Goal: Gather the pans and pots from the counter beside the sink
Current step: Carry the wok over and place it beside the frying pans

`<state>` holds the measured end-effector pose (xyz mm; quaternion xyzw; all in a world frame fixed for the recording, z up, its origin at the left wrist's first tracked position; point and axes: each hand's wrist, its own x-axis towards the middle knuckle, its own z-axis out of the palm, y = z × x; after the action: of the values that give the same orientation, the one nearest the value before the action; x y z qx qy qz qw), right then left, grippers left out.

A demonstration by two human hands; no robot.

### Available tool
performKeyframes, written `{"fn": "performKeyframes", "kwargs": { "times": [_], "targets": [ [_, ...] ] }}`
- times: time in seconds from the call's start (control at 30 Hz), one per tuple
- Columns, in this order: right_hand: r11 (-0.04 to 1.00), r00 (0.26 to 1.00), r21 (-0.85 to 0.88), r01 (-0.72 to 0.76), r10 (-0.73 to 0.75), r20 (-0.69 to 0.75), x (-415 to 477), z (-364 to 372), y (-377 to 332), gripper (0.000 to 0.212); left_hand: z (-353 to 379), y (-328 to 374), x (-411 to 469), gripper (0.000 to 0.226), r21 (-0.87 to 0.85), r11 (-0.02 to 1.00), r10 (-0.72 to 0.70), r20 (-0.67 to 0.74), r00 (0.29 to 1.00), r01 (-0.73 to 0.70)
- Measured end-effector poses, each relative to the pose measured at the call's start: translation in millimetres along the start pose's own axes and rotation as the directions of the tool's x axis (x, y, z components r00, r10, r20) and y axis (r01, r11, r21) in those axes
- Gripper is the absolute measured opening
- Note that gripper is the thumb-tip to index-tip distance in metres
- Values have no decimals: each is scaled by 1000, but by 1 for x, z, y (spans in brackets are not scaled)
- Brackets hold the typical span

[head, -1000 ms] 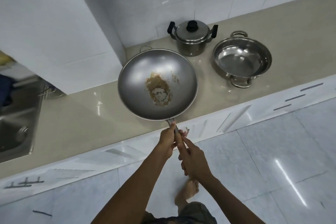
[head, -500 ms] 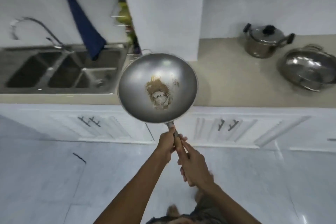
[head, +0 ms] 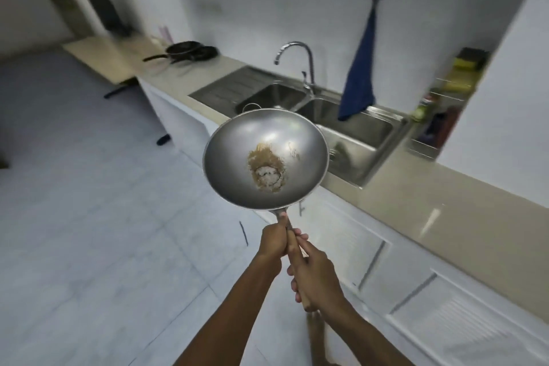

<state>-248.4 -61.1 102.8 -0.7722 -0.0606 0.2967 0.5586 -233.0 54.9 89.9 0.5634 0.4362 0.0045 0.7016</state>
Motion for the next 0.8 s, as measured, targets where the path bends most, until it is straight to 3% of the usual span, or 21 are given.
{"fn": "performKeyframes", "kwargs": {
  "times": [0.3,0.53,0.8],
  "targets": [
    [999,987,-38,25,-19,157,170,113,-121,30,-116,126,153,64,-53,996,67,-148,987,-75],
    [991,975,-107,85,-60,212,287,183,-205,20,-179,225,257,66,-143,984,76,-215,974,-109],
    [990,967,-97,107,-81,241,430,282,-268,16,-262,311,396,63,-78,992,77,-211,974,-96]
  ]
}}
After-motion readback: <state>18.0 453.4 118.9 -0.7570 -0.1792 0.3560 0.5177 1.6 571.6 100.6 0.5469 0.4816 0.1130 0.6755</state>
